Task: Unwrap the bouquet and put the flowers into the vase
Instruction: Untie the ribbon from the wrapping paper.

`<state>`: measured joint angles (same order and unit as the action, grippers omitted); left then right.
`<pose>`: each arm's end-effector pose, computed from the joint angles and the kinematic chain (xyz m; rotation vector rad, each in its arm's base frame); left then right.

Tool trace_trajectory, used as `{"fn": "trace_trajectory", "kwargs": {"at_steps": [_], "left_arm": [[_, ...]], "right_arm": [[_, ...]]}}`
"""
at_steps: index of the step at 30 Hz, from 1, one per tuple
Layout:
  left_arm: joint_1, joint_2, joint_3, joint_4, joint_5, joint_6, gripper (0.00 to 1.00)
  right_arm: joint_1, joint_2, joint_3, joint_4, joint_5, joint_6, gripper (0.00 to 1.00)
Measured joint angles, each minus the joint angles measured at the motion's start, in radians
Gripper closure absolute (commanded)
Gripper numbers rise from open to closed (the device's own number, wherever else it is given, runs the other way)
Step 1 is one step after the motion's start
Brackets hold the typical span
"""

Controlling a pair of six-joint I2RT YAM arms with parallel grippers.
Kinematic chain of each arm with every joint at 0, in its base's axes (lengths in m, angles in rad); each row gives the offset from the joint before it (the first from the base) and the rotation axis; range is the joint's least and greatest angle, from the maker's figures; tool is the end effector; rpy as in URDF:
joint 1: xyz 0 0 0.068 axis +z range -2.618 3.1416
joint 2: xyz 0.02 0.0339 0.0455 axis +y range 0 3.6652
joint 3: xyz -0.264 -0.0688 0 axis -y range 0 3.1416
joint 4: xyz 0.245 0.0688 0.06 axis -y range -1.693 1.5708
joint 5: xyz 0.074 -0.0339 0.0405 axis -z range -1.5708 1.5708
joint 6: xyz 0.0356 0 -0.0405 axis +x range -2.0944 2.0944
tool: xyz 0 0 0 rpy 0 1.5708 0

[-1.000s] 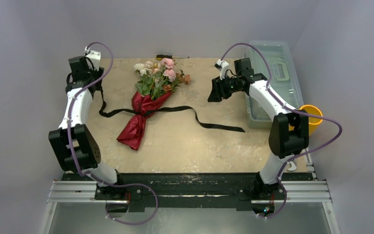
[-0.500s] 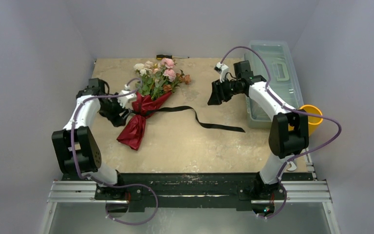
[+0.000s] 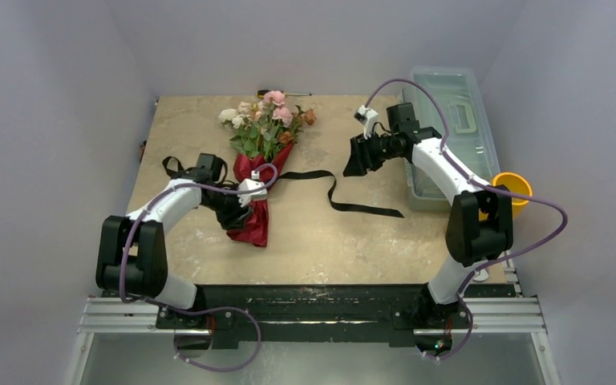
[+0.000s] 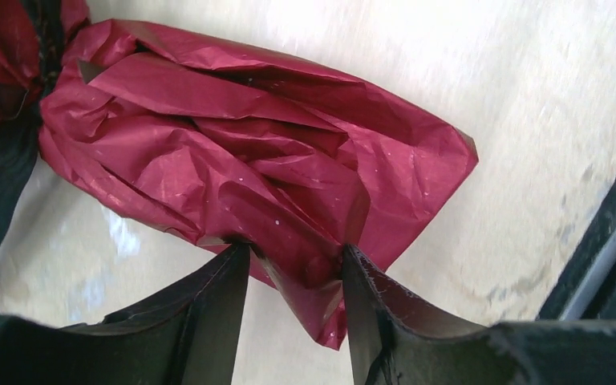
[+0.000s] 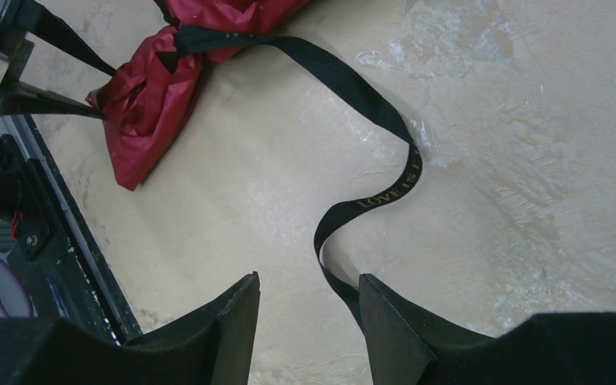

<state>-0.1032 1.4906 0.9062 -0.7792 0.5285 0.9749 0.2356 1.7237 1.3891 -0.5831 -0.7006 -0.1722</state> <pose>0.2546 -0.0444 0.1890 1.4423 2.2643 -0.5404 0.3572 0.1093 0.2703 -0.7679 2.2638 0.8918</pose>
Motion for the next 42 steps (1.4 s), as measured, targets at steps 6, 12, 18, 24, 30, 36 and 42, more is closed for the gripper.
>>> {"fn": "trace_trajectory", "kwargs": {"at_steps": [6,12,18,24,30,36,42], "left_arm": [[-0.189,-0.019,-0.061,0.236,0.015,-0.182,0.59],[-0.309,0.019,-0.060,0.421,0.034,-0.351,0.40],[-0.265,-0.045,-0.024,0.505,0.079,-0.493,0.26],[-0.083,-0.135,0.047,0.485,0.122,-0.462,0.23],[-0.124,-0.234,-0.095,0.575,0.105,-0.459,0.15],[-0.293,-0.285,-0.224,0.754,-0.011,-0.418,0.00],[-0.305,-0.230,-0.228,0.880,-0.071,-0.358,0.00]], "right_arm": [[0.000,0.000,-0.017,0.000,-0.003,0.026,0.47],[0.000,0.003,-0.018,0.013,-0.023,0.061,0.40],[0.029,0.003,-0.043,0.083,-0.024,0.143,0.33],[0.122,0.008,-0.092,0.176,-0.017,0.232,0.33],[0.200,0.092,-0.086,0.304,-0.025,0.340,0.37],[0.206,0.222,-0.084,0.426,-0.025,0.499,0.42],[0.205,0.299,-0.082,0.598,-0.045,0.684,0.38]]}}
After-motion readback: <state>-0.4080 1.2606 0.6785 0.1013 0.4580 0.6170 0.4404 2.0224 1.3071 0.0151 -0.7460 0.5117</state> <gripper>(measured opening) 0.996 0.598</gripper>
